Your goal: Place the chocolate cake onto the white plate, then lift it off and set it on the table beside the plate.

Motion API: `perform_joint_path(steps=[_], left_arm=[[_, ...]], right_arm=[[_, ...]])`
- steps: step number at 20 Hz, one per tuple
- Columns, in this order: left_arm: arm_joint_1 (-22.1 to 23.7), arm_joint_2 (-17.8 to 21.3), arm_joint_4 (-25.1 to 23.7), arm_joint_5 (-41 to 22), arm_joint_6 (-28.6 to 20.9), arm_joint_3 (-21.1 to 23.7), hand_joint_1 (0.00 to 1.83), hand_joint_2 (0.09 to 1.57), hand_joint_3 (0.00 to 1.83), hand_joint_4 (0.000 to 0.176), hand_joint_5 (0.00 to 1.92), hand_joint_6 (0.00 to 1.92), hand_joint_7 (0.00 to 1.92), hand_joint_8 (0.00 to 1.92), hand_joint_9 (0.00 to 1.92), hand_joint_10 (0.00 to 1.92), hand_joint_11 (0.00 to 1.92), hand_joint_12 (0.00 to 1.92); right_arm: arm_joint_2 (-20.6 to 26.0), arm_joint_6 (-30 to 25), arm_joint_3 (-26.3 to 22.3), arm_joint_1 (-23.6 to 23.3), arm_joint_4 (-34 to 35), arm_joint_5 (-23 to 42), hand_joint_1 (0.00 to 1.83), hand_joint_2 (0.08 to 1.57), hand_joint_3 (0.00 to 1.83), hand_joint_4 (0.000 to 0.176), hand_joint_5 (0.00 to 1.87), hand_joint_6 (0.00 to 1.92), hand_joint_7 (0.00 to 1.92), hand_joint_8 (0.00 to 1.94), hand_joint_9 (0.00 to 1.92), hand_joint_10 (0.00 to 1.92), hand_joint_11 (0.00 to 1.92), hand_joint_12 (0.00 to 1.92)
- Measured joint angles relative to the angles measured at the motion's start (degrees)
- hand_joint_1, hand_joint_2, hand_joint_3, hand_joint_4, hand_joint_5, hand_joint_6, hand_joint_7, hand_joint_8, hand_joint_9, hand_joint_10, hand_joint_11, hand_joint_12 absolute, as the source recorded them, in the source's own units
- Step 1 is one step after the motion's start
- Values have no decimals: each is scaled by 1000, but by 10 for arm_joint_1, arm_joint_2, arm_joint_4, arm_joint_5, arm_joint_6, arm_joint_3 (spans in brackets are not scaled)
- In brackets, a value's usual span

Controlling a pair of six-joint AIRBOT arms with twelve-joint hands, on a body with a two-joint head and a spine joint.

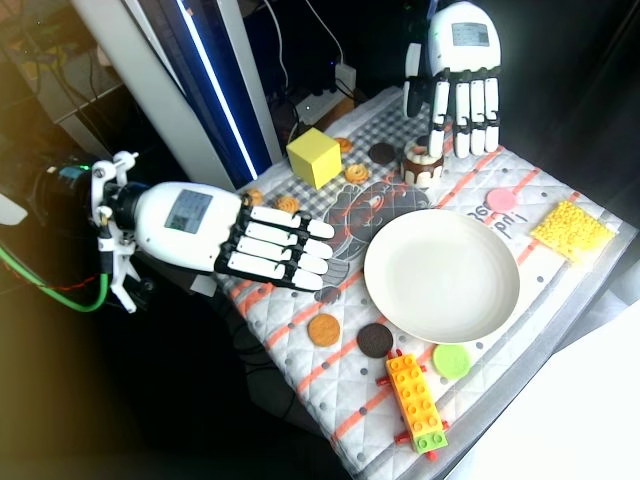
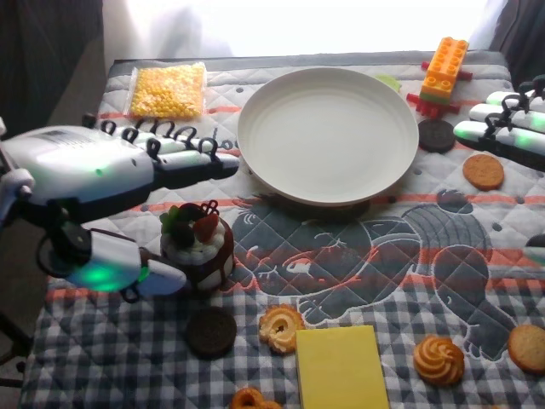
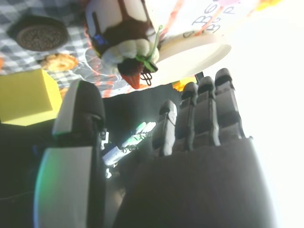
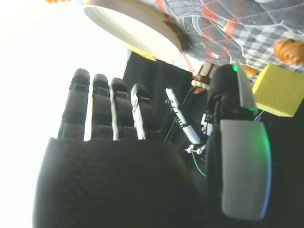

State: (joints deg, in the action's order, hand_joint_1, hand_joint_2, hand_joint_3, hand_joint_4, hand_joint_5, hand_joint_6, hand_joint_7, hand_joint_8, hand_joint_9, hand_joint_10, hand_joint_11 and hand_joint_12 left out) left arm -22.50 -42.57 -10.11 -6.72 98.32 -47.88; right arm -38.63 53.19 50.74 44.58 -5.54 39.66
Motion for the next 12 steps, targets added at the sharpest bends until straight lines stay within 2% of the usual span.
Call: perform_joint_path(steps=[1,2,3,4,5,6,7,8,9,10,12], left_arm=[[0,-3,0,1,-1,-1,690,1128,12,137,16,6,0,0,0,0,0,0],[0,-6,0,0,-2,-3,697,1108,2,123,30,10,0,0,0,0,0,0],[0,-12,0,2,-2,-9,701,1103,0,107,48,17,0,0,0,0,0,0],[0,-22,0,9,-2,-17,708,1097,0,117,61,20,0,0,0,0,9,4],[-1,-30,0,13,-2,-23,747,1088,0,123,64,19,4,1,0,0,26,13],[-4,-38,2,19,-3,-29,723,1107,2,164,16,5,0,0,0,0,36,20],[-6,-46,3,26,-2,-32,733,1116,0,157,14,18,0,0,0,0,6,242],[-11,-55,7,31,-2,-38,785,1103,0,135,43,13,23,3,28,9,0,563],[-14,-59,13,32,-3,-43,800,1096,0,144,43,6,23,1,43,13,0,692],[-16,-65,18,34,-3,-48,795,1099,0,170,38,3,30,3,75,27,0,909],[-22,-80,27,40,-3,-64,867,1123,4,176,102,20,116,33,142,80,0,1171]], right_arm=[[-1,0,0,0,-1,1,619,1198,3,8,0,0,0,0,0,0,0,517],[-1,0,0,0,-1,1,619,1209,2,9,0,0,0,0,0,0,0,647],[-1,0,0,0,0,1,622,1211,2,4,0,0,0,0,0,0,0,670],[-1,0,0,0,2,2,584,1218,1,10,0,0,0,0,0,0,0,748],[-1,0,0,0,2,2,563,1222,1,3,0,0,0,0,0,0,0,869],[-1,0,0,0,2,2,581,1220,0,0,0,0,0,0,0,0,0,1018],[-1,0,0,0,2,3,590,1218,0,0,0,0,0,0,0,0,0,1117],[-1,0,0,0,2,3,569,1222,1,0,0,0,0,0,0,0,0,1140],[-1,0,0,0,3,3,569,1228,3,0,0,0,0,0,1,0,0,1145],[-1,0,0,0,3,3,569,1224,1,0,0,0,0,0,0,0,0,1016],[-1,0,0,0,3,3,577,1214,0,5,0,0,0,0,0,0,0,980]])
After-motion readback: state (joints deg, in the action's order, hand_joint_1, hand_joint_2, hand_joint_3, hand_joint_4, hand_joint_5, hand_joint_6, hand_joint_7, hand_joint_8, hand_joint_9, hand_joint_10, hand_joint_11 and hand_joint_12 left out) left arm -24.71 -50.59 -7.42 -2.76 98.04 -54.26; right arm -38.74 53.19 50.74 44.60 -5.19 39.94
